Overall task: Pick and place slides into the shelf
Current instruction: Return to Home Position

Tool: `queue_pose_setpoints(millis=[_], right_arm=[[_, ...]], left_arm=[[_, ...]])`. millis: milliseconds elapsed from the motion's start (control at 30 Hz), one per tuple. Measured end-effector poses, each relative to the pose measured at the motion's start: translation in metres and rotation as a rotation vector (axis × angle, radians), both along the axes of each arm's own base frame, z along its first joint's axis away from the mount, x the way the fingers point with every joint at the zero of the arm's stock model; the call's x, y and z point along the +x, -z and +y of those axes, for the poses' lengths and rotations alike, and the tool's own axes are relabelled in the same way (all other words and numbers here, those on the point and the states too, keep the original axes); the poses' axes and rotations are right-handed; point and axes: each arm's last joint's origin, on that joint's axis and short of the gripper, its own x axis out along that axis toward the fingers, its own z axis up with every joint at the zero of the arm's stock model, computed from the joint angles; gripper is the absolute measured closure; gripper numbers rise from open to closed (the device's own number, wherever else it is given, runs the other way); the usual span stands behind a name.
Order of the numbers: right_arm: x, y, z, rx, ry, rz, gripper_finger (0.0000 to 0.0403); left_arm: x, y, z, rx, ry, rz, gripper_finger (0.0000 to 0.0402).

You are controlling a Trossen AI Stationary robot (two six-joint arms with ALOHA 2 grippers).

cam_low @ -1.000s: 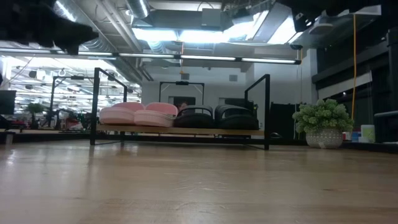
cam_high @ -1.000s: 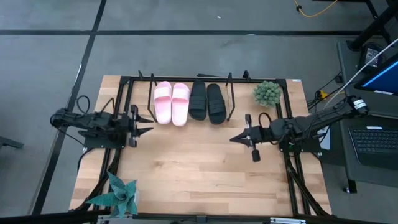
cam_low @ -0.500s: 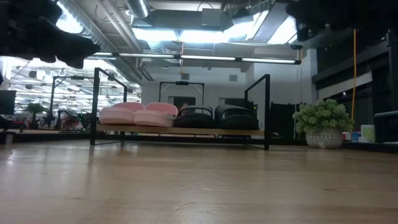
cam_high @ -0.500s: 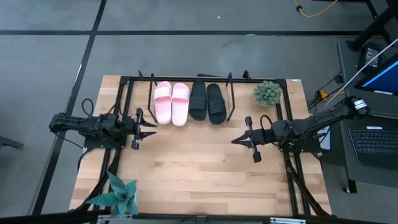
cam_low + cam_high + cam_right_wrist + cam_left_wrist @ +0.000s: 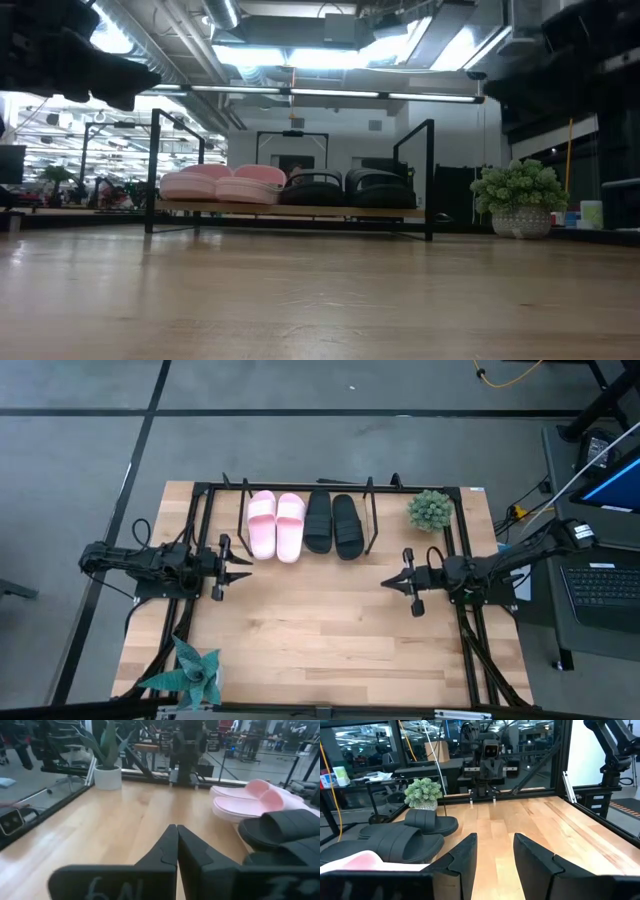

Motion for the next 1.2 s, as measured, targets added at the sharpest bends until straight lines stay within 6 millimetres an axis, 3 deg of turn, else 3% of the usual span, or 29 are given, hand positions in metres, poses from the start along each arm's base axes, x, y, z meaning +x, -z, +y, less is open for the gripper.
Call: queue_pose_setpoints(millis=[267, 700, 1033, 1200], right_arm=[[-0.006, 0.015, -0.006, -0.057, 0.029, 0.051, 0.0397], [-0.006, 0.016, -0.006, 0.123, 0.045, 0.069, 0.0397], [-0.006, 0.015, -0.006, 0.048, 0.037, 0.057, 0.0397], [-0.011, 0.003, -0.008, 0.072, 0.023, -0.035, 0.0397]], left_arm=[[0.0, 0.0, 0.0, 0.0, 0.0, 0.0, 0.0281], [0.0, 0.0, 0.0, -0.001, -0.001, 0.0, 0.0281], [0.0, 0.0, 0.0, -0.001, -0.001, 0.0, 0.0281], [0.0, 0.0, 0.0, -0.002, -0.001, 0.0, 0.0281]])
